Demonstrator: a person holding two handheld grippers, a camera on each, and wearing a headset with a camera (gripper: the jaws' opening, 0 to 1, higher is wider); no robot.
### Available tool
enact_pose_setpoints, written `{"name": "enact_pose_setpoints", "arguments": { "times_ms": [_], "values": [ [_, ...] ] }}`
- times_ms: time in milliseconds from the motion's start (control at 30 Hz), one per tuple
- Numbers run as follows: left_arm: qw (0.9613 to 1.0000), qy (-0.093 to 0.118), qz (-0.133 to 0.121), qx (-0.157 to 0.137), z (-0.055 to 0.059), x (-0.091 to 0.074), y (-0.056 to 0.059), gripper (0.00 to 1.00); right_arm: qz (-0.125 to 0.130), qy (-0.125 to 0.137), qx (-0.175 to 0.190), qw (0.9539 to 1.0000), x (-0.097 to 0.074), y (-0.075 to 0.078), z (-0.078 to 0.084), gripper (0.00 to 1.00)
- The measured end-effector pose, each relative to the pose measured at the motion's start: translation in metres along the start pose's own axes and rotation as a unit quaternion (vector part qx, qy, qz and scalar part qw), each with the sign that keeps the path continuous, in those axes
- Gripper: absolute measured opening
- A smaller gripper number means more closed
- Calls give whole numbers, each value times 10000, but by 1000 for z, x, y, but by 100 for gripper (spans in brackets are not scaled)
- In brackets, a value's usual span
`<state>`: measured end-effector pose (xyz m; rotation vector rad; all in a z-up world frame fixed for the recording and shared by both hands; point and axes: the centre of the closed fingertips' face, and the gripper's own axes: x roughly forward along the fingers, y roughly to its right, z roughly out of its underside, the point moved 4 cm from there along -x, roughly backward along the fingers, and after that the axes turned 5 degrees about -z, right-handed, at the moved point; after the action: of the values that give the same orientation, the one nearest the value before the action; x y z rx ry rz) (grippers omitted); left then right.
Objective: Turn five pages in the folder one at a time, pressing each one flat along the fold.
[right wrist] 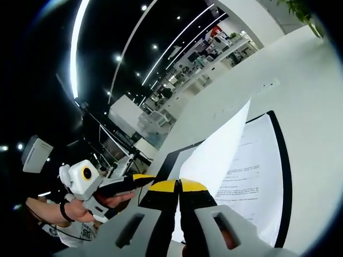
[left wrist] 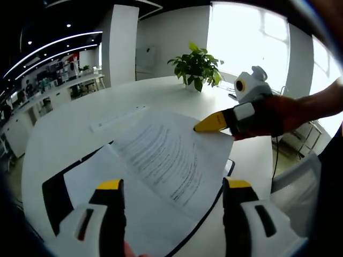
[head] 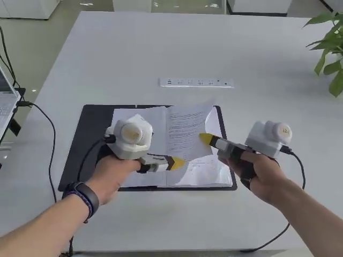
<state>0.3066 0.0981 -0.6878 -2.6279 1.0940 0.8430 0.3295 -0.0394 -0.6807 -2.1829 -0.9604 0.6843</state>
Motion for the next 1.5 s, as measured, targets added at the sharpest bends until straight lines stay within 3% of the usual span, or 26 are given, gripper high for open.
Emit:
{"name": "enact_pose_setpoints", "arguments": {
  "times_ms": [500, 800, 1133, 1500],
  "values": [
    [9976, 185, -562, -356, 25, -52, -47, 75, -607, -258, -209, 9976, 56, -48, 17, 0],
    [9943, 243, -877, -556, 43, -79, -66, 76, -899, -455, -197, 9947, 89, -71, 27, 0],
    [9904, 306, -1122, -742, 62, -105, -77, 76, -1056, -785, -179, 9911, 119, -86, 48, 0],
    [9873, 304, -1270, -899, 80, -123, -84, 77, -1083, -1279, -216, 9856, 148, -90, 76, 0]
  ]
}}
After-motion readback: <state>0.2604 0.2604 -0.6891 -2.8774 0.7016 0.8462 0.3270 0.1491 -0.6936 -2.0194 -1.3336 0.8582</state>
